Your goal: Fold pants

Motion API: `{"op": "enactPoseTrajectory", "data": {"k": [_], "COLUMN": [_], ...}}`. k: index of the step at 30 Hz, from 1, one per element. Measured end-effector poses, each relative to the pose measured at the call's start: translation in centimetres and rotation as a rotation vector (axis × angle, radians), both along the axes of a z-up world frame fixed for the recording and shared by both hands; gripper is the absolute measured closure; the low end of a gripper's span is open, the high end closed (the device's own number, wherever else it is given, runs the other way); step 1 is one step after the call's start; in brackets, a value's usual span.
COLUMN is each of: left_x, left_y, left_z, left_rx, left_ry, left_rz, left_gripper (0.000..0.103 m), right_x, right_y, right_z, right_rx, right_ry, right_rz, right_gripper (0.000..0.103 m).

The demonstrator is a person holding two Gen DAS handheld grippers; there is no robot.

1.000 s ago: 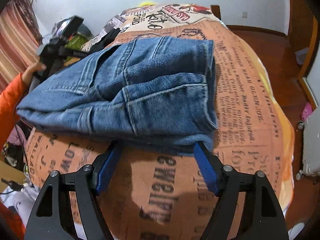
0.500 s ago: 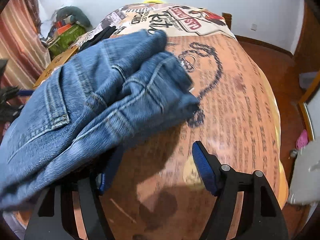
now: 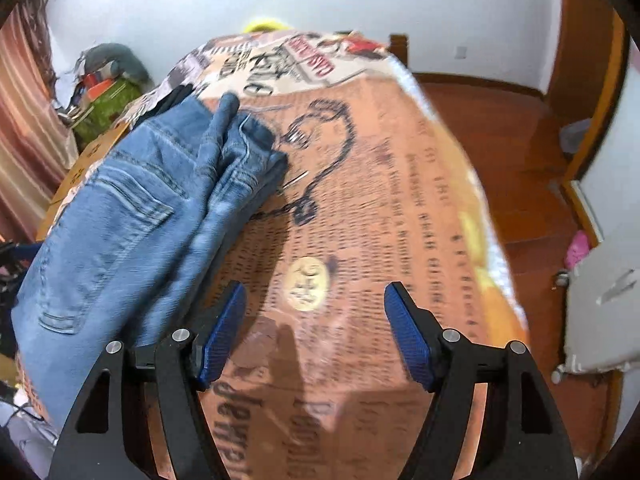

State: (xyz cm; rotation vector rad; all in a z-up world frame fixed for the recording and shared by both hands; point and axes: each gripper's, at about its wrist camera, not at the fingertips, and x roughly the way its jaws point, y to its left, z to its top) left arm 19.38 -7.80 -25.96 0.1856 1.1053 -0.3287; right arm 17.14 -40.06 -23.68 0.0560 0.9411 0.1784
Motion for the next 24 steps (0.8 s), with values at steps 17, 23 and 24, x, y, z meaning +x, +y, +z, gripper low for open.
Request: {"op": "enactPoseTrajectory", "data": {"k": [17,23,24], "left_x": [8.9,14.6,15.3], "left_y": [-5.5,-8.9,-9.2], "left_z": [7.6,4.5,4.0], "left_rx": [-0.041,-0.014,-0.02], "left_ry": [-0.332,-0.238,-0.212], "left_rz": [-0.048,-0.127,-0.137], "left_gripper": [0.016,0.016,0.016], "right_x": [5.0,9.6,10.2], "right_y": [5.1,6.0,6.1], "right_z": [4.0,2.1,1.9], "right_rx": [-0.084,-0.016,-0.002], "right_ry": [-0.23,-0.127,-0.122], "right_rz": [0.023,0.078,0.082], "right_gripper": [0.033,0.033,0.033]}}
